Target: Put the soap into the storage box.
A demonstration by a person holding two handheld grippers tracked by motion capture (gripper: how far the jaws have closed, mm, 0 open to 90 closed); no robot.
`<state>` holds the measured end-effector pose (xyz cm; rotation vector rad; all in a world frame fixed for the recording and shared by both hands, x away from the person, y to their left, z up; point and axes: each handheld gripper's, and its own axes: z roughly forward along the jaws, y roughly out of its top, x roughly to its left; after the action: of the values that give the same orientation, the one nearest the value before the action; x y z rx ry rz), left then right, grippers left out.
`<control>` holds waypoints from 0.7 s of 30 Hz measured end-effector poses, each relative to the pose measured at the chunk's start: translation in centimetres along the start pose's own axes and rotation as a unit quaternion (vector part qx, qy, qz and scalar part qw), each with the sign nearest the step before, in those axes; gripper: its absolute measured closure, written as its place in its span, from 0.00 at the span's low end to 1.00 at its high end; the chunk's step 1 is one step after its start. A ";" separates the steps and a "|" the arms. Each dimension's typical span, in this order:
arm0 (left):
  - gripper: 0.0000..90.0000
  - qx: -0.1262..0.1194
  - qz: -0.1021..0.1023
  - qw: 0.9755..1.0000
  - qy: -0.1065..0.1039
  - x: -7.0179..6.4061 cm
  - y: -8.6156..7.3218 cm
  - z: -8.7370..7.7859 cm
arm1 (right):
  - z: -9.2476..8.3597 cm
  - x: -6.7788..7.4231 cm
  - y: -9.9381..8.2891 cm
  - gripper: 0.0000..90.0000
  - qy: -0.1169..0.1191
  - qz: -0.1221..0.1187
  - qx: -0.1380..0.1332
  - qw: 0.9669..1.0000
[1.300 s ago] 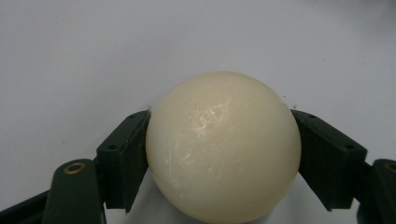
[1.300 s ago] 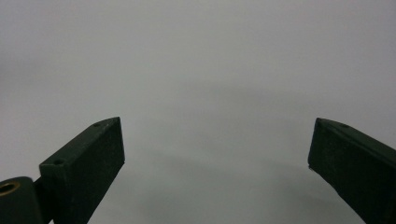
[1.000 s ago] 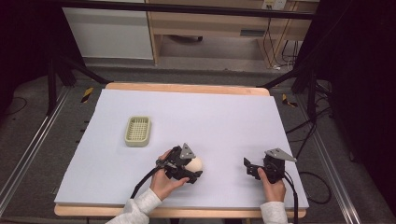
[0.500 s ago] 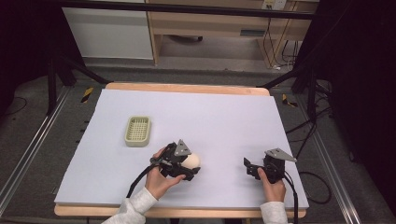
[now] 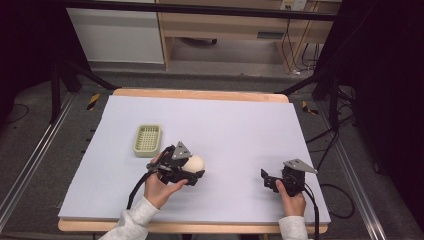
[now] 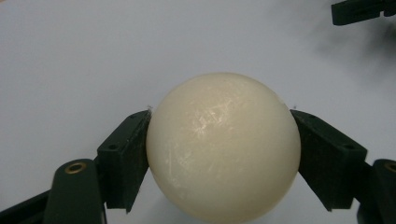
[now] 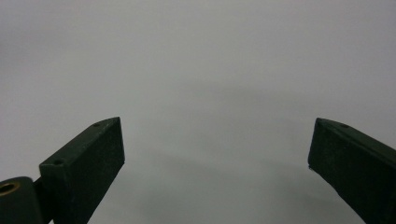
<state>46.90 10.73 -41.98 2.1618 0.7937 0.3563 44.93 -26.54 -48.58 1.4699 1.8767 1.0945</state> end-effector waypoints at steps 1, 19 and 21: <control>0.27 0.000 0.000 1.000 0.002 0.2 0.0 -0.2 | 0.0 0.0 0.0 0.04 0.000 0.000 0.000 1.000; 0.27 -0.018 -0.029 0.999 0.033 3.1 0.1 -2.4 | 0.0 0.0 0.0 0.05 -0.001 -0.001 0.001 1.000; 0.27 -0.018 -0.032 0.999 0.037 3.5 0.1 -2.6 | 0.0 0.0 0.0 0.04 -0.001 0.000 0.001 1.000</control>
<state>48.32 14.44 -40.23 2.0941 0.8884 0.4168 44.95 -26.55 -48.60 1.4720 1.8780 1.0914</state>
